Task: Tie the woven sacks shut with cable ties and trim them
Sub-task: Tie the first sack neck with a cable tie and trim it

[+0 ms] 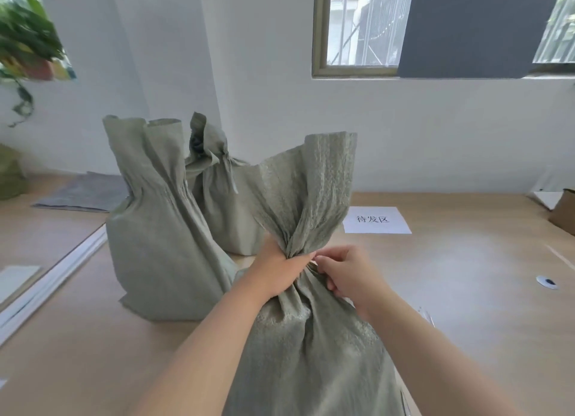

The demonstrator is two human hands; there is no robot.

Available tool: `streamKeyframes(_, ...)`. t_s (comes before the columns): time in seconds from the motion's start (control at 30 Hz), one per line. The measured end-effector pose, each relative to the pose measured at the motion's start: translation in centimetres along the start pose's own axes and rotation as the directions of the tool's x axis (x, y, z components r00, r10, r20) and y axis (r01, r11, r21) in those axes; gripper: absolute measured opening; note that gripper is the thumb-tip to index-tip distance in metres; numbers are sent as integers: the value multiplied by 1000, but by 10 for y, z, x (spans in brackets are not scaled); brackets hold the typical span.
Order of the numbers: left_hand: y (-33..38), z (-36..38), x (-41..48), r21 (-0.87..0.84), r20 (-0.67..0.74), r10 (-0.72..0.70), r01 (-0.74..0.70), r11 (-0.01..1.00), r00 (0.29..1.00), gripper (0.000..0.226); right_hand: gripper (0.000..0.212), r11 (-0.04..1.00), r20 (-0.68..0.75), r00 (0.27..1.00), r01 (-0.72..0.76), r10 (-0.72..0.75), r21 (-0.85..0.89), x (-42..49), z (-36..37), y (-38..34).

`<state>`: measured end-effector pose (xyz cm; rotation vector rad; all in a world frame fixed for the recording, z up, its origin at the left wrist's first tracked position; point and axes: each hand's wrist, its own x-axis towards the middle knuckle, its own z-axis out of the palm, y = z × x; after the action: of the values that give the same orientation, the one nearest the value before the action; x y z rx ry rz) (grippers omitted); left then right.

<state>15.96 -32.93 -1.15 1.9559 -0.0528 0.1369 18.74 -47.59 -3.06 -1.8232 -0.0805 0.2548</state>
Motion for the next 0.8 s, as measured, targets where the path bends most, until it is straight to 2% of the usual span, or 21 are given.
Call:
streamKeyframes(0.07,5,1,-6,14,-56,-5,5,1000,998,40,22,987,14,996,88,-87,-131,-1,0,0)
streamKeyframes(0.17,3,5,-9,99,-65,-66,72,992,996,22,32,949,68,978,206,-195,-240,-2,0,-3)
streamKeyframes(0.27,4,6,-14,157,-86,-56,69,985,995,21,40,920,98,964,265,-247,-291,-3,2,-3)
streamKeyframes(0.37,2,5,-18,211,-76,18,-2,978,997,23,33,907,154,953,296,-260,-300,-10,1,-2)
streamKeyframes(0.43,2,3,-19,247,-69,19,-1,969,997,31,26,905,166,955,288,-246,-313,-16,-3,-2)
streamKeyframes(0.5,-4,-1,-17,296,-51,-12,26,955,999,42,15,925,96,973,227,-208,-303,-20,-8,1)
streamKeyframes(0.53,-6,-3,-17,305,-48,-10,24,952,999,39,12,940,41,983,184,-180,-287,-21,-10,4)
streamKeyframes(0.6,-11,-7,-15,262,-51,-13,26,965,999,25,15,957,-66,987,122,-144,-262,-23,-11,7)
streamKeyframes(0.67,-13,-8,-12,273,-28,-28,35,961,999,36,18,943,-122,977,131,-175,-307,-22,-7,8)
streamKeyframes(0.8,-12,-7,-9,553,-17,18,-6,833,1000,37,10,868,-120,946,221,-302,-444,-24,13,3)
